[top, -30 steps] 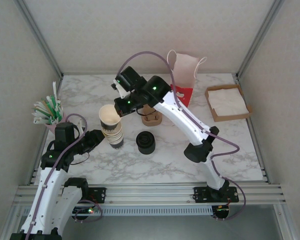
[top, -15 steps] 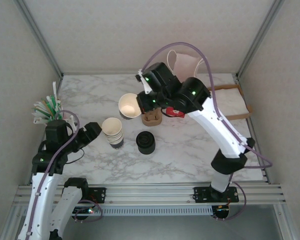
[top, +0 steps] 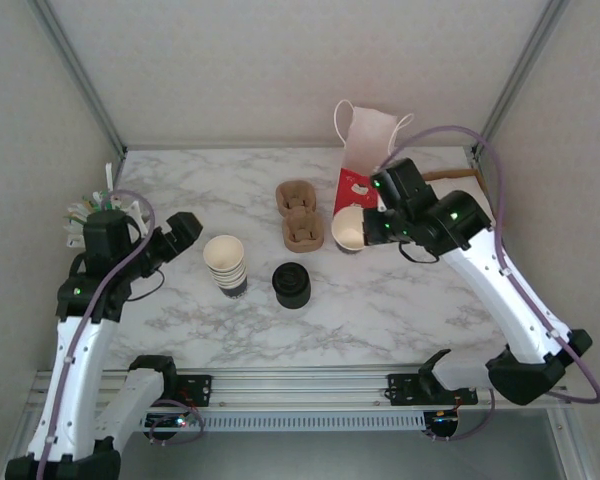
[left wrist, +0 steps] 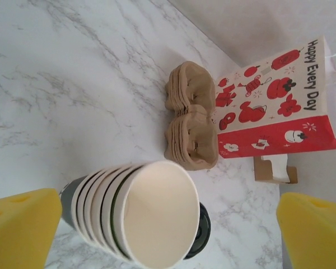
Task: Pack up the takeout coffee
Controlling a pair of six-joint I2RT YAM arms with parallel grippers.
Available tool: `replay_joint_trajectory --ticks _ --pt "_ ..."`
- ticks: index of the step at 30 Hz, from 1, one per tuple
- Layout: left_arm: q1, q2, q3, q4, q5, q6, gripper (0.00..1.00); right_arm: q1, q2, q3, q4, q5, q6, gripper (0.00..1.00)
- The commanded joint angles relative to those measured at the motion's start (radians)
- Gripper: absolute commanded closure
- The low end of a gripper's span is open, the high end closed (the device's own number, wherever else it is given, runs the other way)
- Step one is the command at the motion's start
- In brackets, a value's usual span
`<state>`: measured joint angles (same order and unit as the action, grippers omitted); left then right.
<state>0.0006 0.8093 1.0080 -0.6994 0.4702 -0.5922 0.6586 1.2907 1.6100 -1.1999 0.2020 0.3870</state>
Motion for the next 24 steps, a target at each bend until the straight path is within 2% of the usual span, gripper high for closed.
replay_joint_trajectory --ticks 1,7,13,19,24 --pt "-0.041 0.056 0.035 0.107 -0.013 -0.003 0.00 -0.067 -0.048 -0.125 0.057 -0.031 0.021 1.00" --pt "-0.199 0.204 0.074 0.219 -0.096 -0.018 0.00 -0.182 -0.071 -0.322 0.163 -0.084 0.015 1.00" --pt "-0.315 0.328 0.099 0.294 -0.122 -0.021 0.00 -0.270 -0.025 -0.451 0.271 -0.137 0.007 1.00" --pt "-0.375 0.399 0.110 0.322 -0.136 -0.019 0.00 -0.291 0.018 -0.517 0.356 -0.206 0.007 1.00" --pt "-0.392 0.430 0.116 0.335 -0.142 -0.013 0.00 -0.291 0.049 -0.550 0.374 -0.233 0.016 1.00"
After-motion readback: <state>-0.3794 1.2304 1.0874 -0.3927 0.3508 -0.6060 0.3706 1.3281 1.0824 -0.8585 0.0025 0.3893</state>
